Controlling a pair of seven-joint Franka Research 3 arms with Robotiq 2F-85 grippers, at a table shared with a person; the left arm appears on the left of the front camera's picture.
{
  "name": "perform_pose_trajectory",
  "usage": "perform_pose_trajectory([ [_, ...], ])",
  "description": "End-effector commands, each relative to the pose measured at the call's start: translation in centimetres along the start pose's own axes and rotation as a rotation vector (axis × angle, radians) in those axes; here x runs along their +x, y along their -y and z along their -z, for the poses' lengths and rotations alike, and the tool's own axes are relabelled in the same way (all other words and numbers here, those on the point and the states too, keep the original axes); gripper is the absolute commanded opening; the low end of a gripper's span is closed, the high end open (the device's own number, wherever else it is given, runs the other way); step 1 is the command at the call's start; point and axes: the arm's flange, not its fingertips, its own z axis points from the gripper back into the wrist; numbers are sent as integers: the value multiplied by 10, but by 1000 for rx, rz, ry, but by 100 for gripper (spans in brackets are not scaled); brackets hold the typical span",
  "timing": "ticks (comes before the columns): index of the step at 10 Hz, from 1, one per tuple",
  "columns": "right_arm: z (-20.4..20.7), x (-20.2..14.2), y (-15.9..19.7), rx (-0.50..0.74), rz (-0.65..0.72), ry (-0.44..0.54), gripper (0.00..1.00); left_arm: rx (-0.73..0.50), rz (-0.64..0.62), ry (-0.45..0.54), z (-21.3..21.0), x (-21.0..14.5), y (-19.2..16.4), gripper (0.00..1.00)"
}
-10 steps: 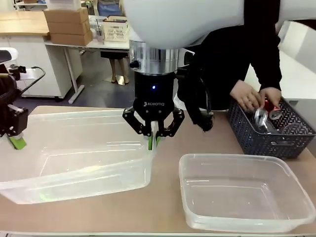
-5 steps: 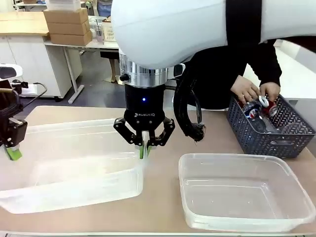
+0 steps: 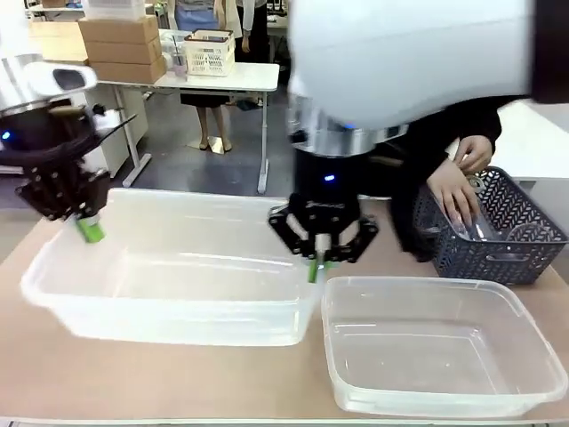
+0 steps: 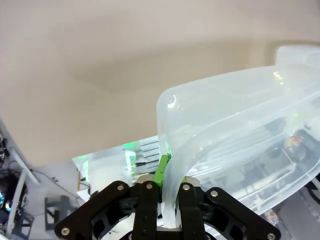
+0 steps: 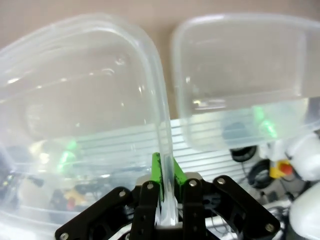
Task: Sort the waste into each basket.
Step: Pick up the Organizing box on the left side of the table and lift it.
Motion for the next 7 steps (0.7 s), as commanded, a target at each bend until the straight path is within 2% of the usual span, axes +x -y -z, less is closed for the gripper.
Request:
perform_pose_trajectory([
  [1, 5, 1, 62, 50, 9, -20, 6, -123, -6, -18, -19, 12, 40, 6],
  [2, 1, 7, 91, 61, 28, -35, 6, -117, -28, -55, -14, 21, 56, 6],
  [4, -1, 22, 128, 50, 2, -34, 6, -216, -94, -116, -12, 37, 85, 6],
  [7, -4, 49, 153, 67, -13, -56, 6, -211, -83, -81, 12, 32, 110, 6],
])
